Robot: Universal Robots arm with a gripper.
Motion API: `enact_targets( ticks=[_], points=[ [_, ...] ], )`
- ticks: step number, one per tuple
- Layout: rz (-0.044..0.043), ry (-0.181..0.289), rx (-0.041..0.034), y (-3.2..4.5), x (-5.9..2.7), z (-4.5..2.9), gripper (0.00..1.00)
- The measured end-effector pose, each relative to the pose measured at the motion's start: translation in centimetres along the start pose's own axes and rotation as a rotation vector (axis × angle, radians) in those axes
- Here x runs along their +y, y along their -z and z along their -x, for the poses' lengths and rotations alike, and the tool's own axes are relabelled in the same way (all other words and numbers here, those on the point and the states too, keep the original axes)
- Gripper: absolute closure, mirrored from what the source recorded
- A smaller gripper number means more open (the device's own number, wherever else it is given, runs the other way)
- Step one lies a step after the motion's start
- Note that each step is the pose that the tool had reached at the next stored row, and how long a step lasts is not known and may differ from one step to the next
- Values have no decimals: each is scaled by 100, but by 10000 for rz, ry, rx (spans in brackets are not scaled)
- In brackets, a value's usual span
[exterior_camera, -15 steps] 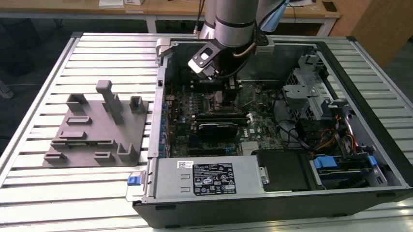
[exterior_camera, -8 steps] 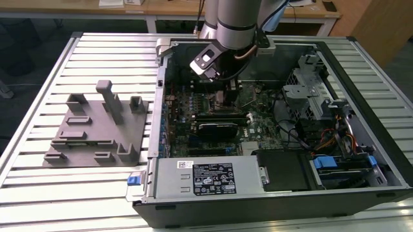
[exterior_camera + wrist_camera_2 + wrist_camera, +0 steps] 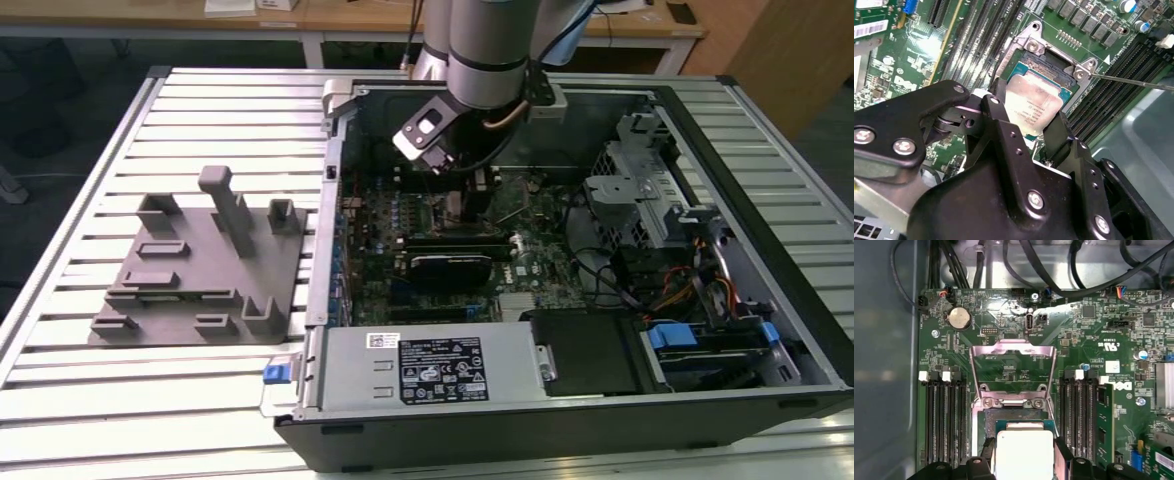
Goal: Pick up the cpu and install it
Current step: 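Place the cpu into insertion slot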
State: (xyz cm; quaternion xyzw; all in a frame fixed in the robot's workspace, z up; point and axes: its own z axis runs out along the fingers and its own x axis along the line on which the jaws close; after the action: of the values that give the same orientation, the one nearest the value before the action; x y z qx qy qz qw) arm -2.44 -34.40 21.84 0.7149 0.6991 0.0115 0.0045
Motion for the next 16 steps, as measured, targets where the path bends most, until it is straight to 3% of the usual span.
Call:
enact_targets(
  ticks=[4, 11, 16],
  points=[
    [1, -1, 0, -33, -2, -29, 46],
    [3, 2, -109, -105, -3, -43, 46],
    [3, 3, -148, -129, -4, -45, 46]
  ],
)
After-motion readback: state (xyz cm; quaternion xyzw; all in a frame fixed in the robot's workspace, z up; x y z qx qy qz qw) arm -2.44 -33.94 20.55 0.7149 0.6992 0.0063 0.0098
